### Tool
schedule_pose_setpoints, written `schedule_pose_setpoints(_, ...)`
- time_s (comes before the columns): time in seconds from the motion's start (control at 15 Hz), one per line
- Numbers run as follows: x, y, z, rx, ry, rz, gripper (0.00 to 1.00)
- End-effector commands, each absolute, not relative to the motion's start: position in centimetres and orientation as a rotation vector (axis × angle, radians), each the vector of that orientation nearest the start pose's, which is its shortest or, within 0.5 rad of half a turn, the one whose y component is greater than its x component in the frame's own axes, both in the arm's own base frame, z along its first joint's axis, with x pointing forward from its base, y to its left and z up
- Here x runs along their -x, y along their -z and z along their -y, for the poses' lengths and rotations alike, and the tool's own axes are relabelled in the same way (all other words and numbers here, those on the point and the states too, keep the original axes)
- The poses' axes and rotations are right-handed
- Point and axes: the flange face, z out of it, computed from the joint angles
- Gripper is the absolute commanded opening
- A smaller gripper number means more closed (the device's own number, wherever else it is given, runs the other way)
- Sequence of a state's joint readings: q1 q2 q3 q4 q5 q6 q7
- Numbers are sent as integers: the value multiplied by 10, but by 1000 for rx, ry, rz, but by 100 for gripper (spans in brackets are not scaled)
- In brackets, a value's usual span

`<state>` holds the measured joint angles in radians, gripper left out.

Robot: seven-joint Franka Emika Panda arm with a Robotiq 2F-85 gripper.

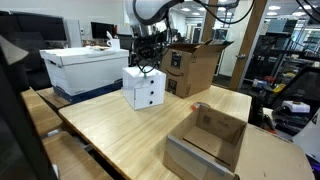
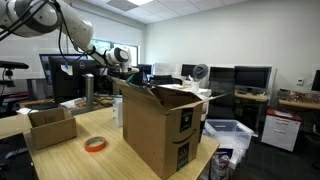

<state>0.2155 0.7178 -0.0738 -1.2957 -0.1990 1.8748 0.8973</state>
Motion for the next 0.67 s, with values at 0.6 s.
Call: schedule_pose_setpoints(0.6, -684, -324, -104, 3236, -222, -519, 100)
